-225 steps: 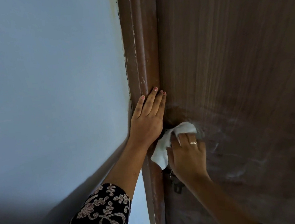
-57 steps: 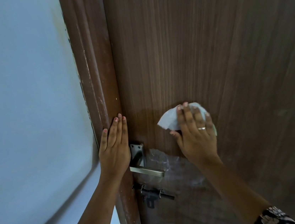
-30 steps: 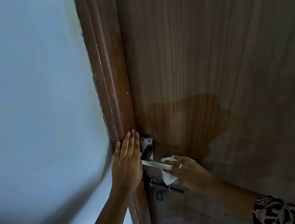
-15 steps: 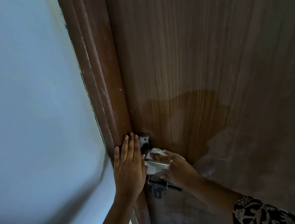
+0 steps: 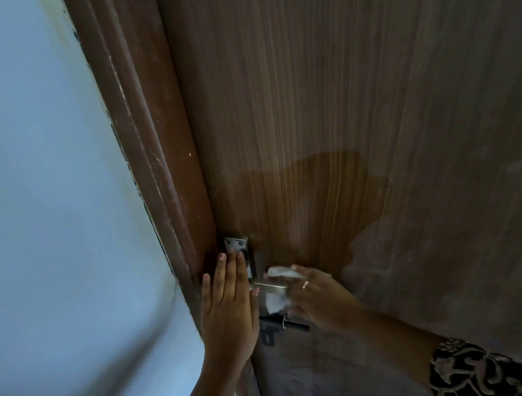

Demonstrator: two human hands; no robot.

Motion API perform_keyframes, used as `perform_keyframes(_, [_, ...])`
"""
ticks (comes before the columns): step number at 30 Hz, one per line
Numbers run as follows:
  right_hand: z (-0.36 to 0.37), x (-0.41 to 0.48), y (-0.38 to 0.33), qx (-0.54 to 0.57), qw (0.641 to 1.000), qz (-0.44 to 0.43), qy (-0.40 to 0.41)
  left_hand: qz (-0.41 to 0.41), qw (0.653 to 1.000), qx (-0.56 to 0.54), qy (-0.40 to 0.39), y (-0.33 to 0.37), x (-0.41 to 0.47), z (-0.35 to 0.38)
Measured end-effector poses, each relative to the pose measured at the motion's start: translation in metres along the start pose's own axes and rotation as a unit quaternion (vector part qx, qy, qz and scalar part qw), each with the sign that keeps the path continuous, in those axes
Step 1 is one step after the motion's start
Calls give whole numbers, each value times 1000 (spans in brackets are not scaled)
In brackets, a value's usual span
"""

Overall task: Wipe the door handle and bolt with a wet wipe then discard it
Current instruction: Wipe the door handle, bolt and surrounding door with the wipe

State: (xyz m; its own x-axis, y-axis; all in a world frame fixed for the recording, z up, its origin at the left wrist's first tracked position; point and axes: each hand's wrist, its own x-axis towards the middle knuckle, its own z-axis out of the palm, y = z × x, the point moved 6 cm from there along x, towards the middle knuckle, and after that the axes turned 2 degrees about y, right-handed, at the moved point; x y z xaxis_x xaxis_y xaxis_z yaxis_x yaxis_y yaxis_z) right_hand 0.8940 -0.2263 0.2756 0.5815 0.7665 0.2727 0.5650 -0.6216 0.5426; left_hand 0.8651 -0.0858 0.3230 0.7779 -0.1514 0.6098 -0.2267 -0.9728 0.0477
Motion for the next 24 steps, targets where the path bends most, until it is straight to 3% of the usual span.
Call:
perform_keyframes(2, [10, -12, -8, -15, 999, -23, -29, 12, 1000, -5, -7, 9, -4, 5])
perform_keyframes(4, [8, -24, -4, 6, 1000, -9, 0, 15, 1000, -8, -10, 13, -9, 11])
perform_keyframes(8, [-24, -46, 34, 34, 988, 95, 113, 19, 1000, -6, -15, 10, -13, 18])
perform_keyframes(13, [-45, -54, 60, -51, 973, 172, 146, 20, 999, -24, -7, 17, -7, 16])
perform_keyframes(20, [16, -87, 20, -13, 997, 73, 13, 67, 997, -30, -4, 51, -14, 25])
perform_keyframes(24, [16, -110, 37, -26, 990, 121, 64, 68, 997, -23, -5, 53, -24, 38])
